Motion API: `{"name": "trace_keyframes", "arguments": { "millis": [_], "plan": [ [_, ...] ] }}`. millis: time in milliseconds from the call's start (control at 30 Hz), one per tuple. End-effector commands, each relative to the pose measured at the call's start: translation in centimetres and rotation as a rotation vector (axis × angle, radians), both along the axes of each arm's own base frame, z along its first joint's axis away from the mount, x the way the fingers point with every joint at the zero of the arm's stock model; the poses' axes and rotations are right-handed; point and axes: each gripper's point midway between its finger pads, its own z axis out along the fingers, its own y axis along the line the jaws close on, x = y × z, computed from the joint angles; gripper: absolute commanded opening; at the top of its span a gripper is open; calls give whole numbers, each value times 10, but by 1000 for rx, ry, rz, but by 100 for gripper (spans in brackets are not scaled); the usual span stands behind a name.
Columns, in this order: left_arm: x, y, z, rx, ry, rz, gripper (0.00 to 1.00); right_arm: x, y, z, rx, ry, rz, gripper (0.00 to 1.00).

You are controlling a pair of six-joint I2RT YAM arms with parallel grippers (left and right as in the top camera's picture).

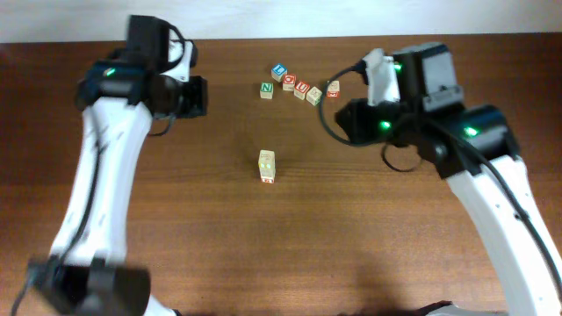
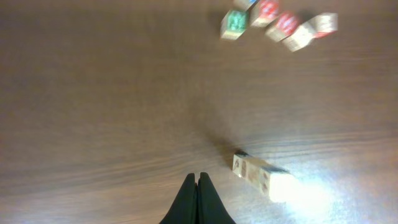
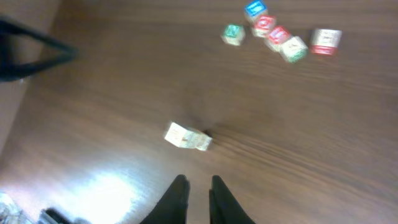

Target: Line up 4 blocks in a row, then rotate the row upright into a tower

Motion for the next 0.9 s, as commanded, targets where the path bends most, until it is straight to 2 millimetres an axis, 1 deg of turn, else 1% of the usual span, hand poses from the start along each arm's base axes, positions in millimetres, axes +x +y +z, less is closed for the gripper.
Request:
{"name": "trace_keyframes", "arguments": {
  "millis": [0, 33, 67, 100, 133, 167, 200, 300, 400, 467, 533, 700, 800, 867],
  "plan": [
    [-35, 20, 65, 128, -169, -44, 0, -15, -48, 22, -191, -87, -119, 27],
    [-47, 30, 75, 168, -187, -16, 2, -23, -57, 24, -219, -86, -140, 34],
    [-57, 36, 83, 191, -199, 2, 15, -33, -66, 27, -246, -88, -162, 39],
    [-71, 41, 92, 212, -208, 17, 43, -42, -73, 30, -264, -89, -177, 49],
    [-85, 43, 98, 211, -213, 17, 99, -54, -80, 34, -276, -95, -189, 71],
    [-92, 43, 102, 211, -218, 18, 99, -61, -84, 37, -281, -100, -194, 84],
    [-103, 44, 106, 210, -223, 18, 99, -73, -89, 42, -281, -110, -199, 98],
    [-118, 46, 114, 209, -235, 20, 99, -106, -100, 53, -272, -131, -203, 98],
    [-127, 47, 114, 209, -229, 19, 99, -132, -108, 68, -243, -193, -212, 98],
    [-130, 47, 112, 211, -215, 17, 99, -145, -113, 72, -234, -213, -215, 98],
    [-130, 47, 112, 211, -212, 17, 99, -154, -116, 78, -221, -244, -220, 98],
    [-130, 47, 111, 211, -211, 17, 99, -155, -117, 78, -232, -252, -217, 98],
    [-130, 47, 112, 211, -212, 17, 99, -153, -125, 75, -296, -261, -218, 98],
    [-130, 47, 111, 211, -211, 17, 99, -146, -135, 69, -329, -270, -269, 98]
  ]
}}
